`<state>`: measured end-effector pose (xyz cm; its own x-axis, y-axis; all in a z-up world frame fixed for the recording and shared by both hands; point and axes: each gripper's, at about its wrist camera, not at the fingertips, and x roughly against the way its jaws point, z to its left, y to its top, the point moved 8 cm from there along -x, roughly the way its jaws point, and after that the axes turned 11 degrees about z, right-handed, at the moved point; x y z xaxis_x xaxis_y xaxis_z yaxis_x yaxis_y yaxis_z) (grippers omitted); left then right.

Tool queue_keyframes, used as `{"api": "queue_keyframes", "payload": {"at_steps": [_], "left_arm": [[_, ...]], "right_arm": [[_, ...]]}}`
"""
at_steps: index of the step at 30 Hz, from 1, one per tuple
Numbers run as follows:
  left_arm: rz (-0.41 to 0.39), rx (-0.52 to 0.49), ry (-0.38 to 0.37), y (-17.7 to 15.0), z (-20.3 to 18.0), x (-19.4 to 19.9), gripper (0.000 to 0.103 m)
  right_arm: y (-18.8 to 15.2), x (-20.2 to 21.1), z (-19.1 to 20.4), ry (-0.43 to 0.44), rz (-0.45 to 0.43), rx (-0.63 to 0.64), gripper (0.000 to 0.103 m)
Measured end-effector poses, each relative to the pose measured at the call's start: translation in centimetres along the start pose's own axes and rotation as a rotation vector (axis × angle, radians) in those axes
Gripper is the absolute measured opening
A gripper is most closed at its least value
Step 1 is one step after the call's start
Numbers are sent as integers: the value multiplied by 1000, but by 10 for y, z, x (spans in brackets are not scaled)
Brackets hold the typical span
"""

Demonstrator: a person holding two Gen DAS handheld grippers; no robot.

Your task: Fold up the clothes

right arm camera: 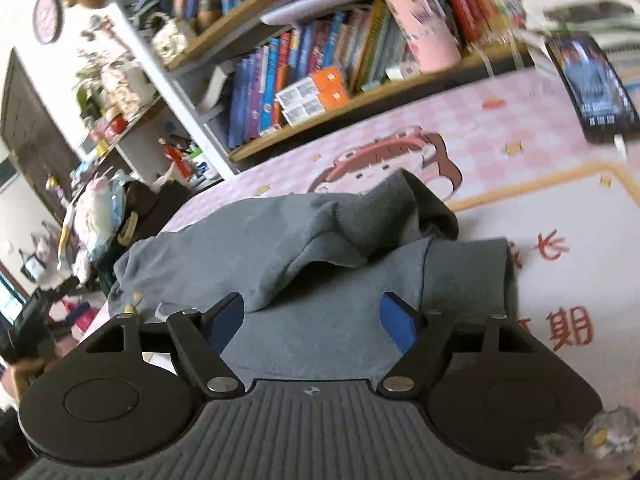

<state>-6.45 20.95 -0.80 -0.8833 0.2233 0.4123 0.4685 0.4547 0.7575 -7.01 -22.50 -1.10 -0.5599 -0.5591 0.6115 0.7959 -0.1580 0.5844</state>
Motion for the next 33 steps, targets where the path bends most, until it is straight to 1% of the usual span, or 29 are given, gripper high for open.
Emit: {"api": "queue_keyframes", "payload": {"at_steps": [7,11,14,19,24,31,33], "left_arm": [[62,-1,46,-8,2,-20,95],[75,-7,61,-7,0,-29,95],[88,9,77,-5,2,-37,95],[91,47,116,2,8,-45,95],[96,95,121,4,17,-48,95],[114,142,120,1,25,-55,95],[119,136,127,-2,24,-57,95]], "right_arm": [[5,-9,-18,23,10,-90,73],[10,-12,-23,37,5,-106,73],[18,-14,-25,45,-4,-120,73],[32,-19,-37,81,-10,-194,71],[40,-25,-45,116,-2,-254,70],[52,-35,-44,115,11,-281,70],[55,-38,-44,107,10,-287,67]]}}
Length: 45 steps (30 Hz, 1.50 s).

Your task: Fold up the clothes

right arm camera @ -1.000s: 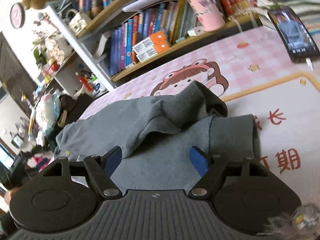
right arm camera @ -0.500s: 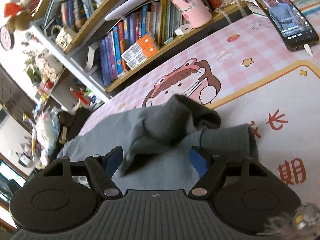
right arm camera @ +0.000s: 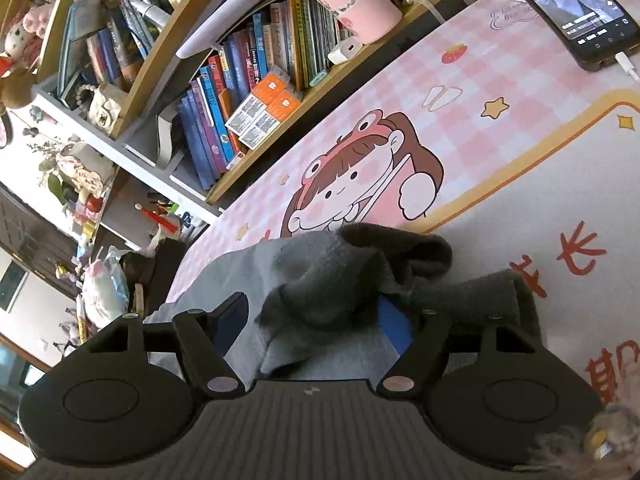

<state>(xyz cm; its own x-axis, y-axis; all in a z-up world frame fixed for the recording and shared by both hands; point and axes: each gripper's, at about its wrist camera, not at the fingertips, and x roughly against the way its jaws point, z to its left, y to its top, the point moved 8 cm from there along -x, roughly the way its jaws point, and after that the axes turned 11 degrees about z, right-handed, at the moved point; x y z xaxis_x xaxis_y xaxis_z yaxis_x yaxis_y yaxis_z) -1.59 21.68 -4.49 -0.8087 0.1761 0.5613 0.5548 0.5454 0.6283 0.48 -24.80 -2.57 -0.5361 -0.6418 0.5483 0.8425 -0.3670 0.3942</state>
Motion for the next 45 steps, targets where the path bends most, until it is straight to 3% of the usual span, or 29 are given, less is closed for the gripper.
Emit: {"api": "queue_keyframes", "payload": {"at_steps": [3,5,7,11,14,17,19,21,24,27,30,32,33,34,36,39,42,43,45], "left_arm": [[1,-11,5,-2,-1,0,95],[1,-5,-2,-2,0,1,95],[-2,2,-5,0,1,2,95],[-17,20,2,4,3,6,95],[-27,38,-6,7,6,10,95],[-35,64,-18,10,9,12,95],[-33,100,-45,15,12,11,95],[-31,151,-88,24,16,9,94],[-7,190,-117,37,15,0,93],[15,203,-58,45,17,-15,92],[7,281,-21,47,25,-28,80],[-2,336,-46,48,28,-36,56],[-1,353,-59,50,29,-41,30],[-1,369,-73,51,30,-45,11],[-31,366,-146,61,22,-43,7],[-146,259,-290,71,-11,-3,6],[-232,251,-384,64,-12,42,6],[-238,280,-379,56,0,49,6],[-200,301,-268,39,27,45,6]], "right_arm": [[3,-3,-3,-47,-4,-14,51],[5,-4,-5,-65,2,-21,32],[7,3,5,-72,-11,19,25],[1,49,69,20,-129,286,23],[-12,66,76,-12,-120,352,23],[-29,48,30,-181,-8,290,23],[-42,28,-8,-236,73,202,21],[-44,28,-18,-191,46,169,21],[-46,28,-19,-193,26,176,21],[-49,29,-21,-190,14,198,21],[-50,30,-23,-176,8,190,21],[-46,28,-17,-180,9,192,21],[-46,28,-17,-183,13,194,21],[-46,28,-17,-185,17,195,21],[-46,28,-16,-186,19,199,21],[-47,29,-17,-184,14,200,21],[-48,28,-17,-191,8,207,21],[-48,28,-16,-194,8,211,21],[-48,28,-15,-195,10,213,21]]}}
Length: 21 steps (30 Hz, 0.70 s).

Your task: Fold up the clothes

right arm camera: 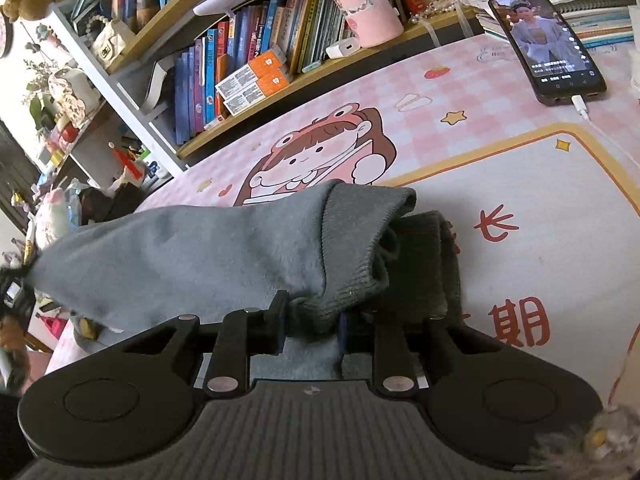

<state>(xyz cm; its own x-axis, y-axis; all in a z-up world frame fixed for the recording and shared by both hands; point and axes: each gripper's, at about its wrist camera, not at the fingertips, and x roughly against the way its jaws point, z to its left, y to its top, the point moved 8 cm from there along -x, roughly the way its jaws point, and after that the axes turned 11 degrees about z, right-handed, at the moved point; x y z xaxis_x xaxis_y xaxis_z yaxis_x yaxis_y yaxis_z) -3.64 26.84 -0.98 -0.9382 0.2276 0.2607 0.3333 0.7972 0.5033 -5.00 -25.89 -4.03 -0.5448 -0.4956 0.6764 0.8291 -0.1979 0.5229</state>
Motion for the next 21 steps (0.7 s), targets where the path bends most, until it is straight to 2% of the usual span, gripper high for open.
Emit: {"api": "queue_keyframes", "payload": {"at_steps": [1,2,6,10,13,18,21], "left_arm": [[36,11,85,-6,20,-3,6],[63,32,113,-11,32,-6,6],[92,54,139,-18,52,-20,7],[102,54,131,-19,45,-25,7],[111,45,114,-21,43,-19,7],[124,66,115,-24,50,-17,7],[127,42,131,-23,47,-16,10]], "right_arm": [[0,0,0,0,1,1,21],[1,0,0,0,2,-1,21],[13,13,10,13,-30,20,20],[44,59,40,84,-184,99,18],[43,82,52,49,-206,179,18],[-1,26,2,-64,81,47,18],[-6,25,-6,-40,54,1,23]]}}
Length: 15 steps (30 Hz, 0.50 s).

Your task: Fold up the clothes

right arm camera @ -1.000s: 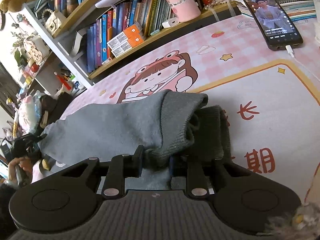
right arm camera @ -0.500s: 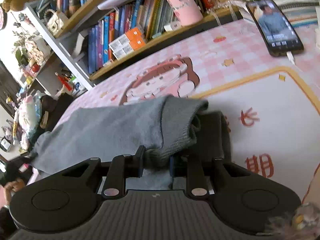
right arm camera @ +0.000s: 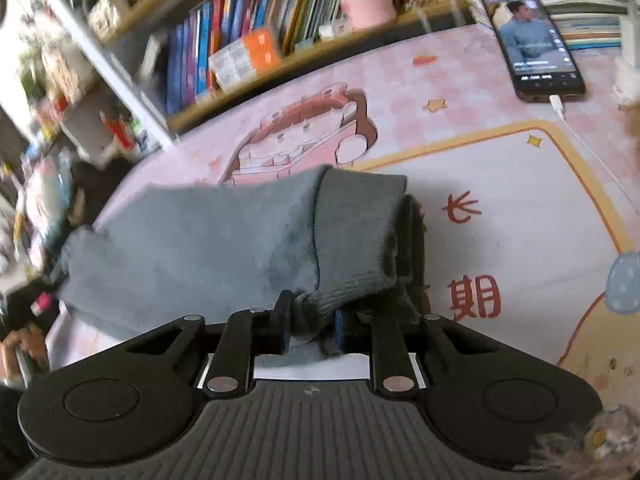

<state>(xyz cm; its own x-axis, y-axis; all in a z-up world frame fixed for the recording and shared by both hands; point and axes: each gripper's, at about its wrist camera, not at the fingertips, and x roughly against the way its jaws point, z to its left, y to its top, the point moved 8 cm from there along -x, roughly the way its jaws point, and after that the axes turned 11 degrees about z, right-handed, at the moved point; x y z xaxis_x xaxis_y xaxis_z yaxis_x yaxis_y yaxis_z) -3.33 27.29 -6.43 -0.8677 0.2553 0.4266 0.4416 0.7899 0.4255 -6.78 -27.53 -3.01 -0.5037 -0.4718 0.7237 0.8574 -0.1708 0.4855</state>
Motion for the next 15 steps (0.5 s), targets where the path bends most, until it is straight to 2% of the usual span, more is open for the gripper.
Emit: {"api": "queue_keyframes", "payload": {"at_steps": [2,3,6,8,9,10,13,15], "left_arm": [[-7,-4,5,1,-1,0,16],[-13,-3,7,1,-1,0,20],[-21,13,-3,1,1,-1,19],[-19,5,-12,2,0,-3,14],[-20,-6,-16,3,-2,-3,7],[-25,-27,-19,5,-6,-2,6],[-83,-102,-96,10,-31,17,5],[-110,-129,-148,12,-44,33,5]], "right_arm": [[0,7,0,-6,-39,-2,49],[2,11,1,-18,-56,7,50],[10,22,-1,-25,-105,-8,50],[15,21,-3,-30,-116,-27,39],[16,18,-6,-41,-111,-30,32],[16,15,-8,-54,-105,-31,19],[14,10,-13,-67,-97,-35,10],[13,15,-13,-69,-113,-25,8]]}}
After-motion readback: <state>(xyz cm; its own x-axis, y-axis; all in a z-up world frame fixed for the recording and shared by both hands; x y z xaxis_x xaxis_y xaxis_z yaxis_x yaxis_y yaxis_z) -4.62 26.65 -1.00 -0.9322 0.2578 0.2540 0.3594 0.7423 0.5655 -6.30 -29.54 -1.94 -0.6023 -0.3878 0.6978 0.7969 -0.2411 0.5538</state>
